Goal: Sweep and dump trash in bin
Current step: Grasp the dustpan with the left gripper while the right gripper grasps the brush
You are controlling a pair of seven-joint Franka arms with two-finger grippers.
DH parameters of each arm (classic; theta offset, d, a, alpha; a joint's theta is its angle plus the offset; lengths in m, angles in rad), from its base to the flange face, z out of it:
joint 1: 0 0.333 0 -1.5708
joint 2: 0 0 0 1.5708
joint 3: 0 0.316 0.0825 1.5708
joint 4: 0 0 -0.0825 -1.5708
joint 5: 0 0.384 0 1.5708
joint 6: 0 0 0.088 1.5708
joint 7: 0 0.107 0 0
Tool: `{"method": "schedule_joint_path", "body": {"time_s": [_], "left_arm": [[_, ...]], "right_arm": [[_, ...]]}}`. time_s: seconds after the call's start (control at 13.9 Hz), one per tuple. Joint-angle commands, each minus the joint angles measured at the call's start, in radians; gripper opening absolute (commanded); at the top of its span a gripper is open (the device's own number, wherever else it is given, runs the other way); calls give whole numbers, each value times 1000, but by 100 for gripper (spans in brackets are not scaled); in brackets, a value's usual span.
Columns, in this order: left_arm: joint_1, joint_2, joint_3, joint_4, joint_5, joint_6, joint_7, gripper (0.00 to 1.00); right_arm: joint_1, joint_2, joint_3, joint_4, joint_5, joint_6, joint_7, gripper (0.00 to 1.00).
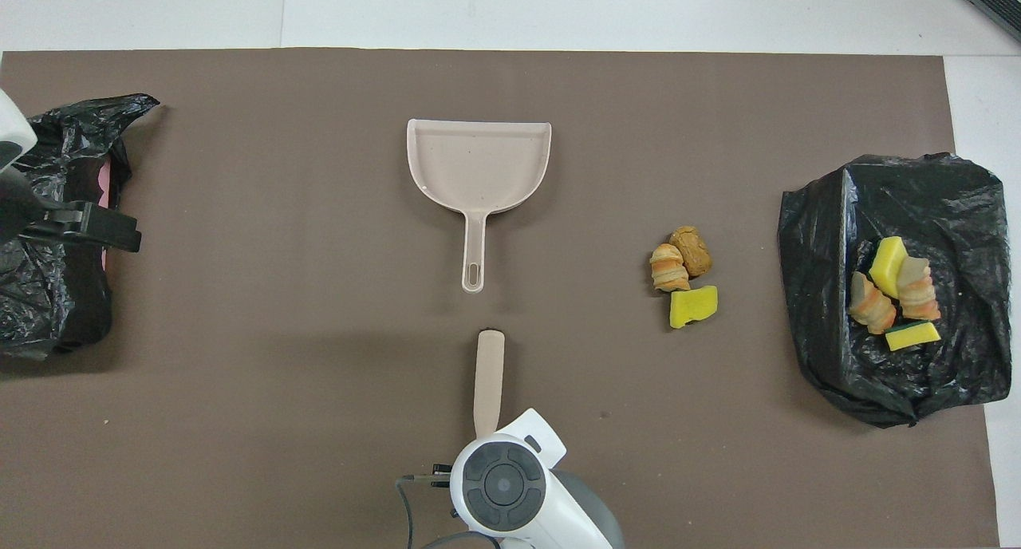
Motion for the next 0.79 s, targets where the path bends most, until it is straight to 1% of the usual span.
{"method": "schedule_joint_path", "body": {"time_s": [0.0,0.07,0.14,0.36,0.43,0.5,0.57,0.65,0.72], "left_arm": [[-55,-1,2,-96,13,166,0,100],[-72,11,2,-107,12,206,-3,100],[-85,27,2,-107,13,227,-3,100],[-152,85,2,-78,22,246,-43,100],[-167,103,2,-63,22,248,-52,100],[-169,108,0,-55,18,246,-61,100],[-195,114,-2,-51,21,245,-69,100],[-236,151,0,-39,22,235,-98,100],[-270,198,0,-16,25,235,-156,100]], "right_arm": [[-8,23,-10,69,15,-66,25,0],[-21,3,-16,76,9,-97,25,0],[-64,-41,-14,78,-4,-135,11,0],[-171,-146,-16,78,-33,-239,-64,0],[-210,-166,-16,76,-63,-271,-81,0],[-243,-178,-14,72,-101,-299,-81,0],[-274,-183,-16,70,-143,-321,-82,0],[-306,-181,-16,70,-187,-353,-88,0],[-354,-181,-14,70,-238,-394,-134,0]]}}
